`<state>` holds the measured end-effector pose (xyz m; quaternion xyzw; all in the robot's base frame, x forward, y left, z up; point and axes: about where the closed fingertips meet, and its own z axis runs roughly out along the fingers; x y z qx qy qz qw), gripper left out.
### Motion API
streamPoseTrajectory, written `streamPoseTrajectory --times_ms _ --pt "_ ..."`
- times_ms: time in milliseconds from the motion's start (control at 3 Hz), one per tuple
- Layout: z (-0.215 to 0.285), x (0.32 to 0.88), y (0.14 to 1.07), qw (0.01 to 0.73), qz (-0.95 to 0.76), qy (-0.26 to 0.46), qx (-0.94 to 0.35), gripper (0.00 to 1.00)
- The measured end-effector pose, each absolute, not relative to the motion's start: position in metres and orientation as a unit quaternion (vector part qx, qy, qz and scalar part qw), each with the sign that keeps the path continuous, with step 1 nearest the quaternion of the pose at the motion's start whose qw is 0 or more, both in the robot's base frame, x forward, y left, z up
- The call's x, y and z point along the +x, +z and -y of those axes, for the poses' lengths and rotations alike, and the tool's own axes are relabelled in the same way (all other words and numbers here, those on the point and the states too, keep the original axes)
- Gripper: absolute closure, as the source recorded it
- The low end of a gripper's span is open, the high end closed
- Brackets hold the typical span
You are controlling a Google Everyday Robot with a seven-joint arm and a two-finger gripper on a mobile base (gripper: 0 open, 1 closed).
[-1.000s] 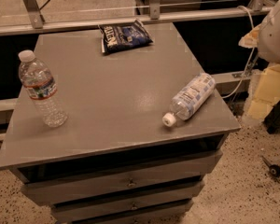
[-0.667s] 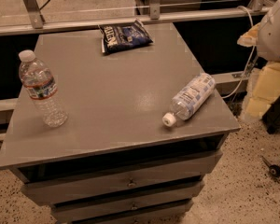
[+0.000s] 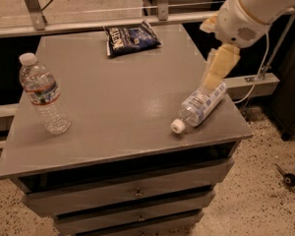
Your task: Move blue chip bag near water bottle
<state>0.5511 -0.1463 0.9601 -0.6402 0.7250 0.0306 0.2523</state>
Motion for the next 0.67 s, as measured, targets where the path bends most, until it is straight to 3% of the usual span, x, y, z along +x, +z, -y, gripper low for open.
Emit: streamPoseTrajectory --times_ms 333,667 --pt "0.076 0.631 0.954 0.331 -0.682 0.092 -0.645 0.00" --pt "0.040 0.666 0.962 0.381 -0.657 0.135 -0.636 0.00"
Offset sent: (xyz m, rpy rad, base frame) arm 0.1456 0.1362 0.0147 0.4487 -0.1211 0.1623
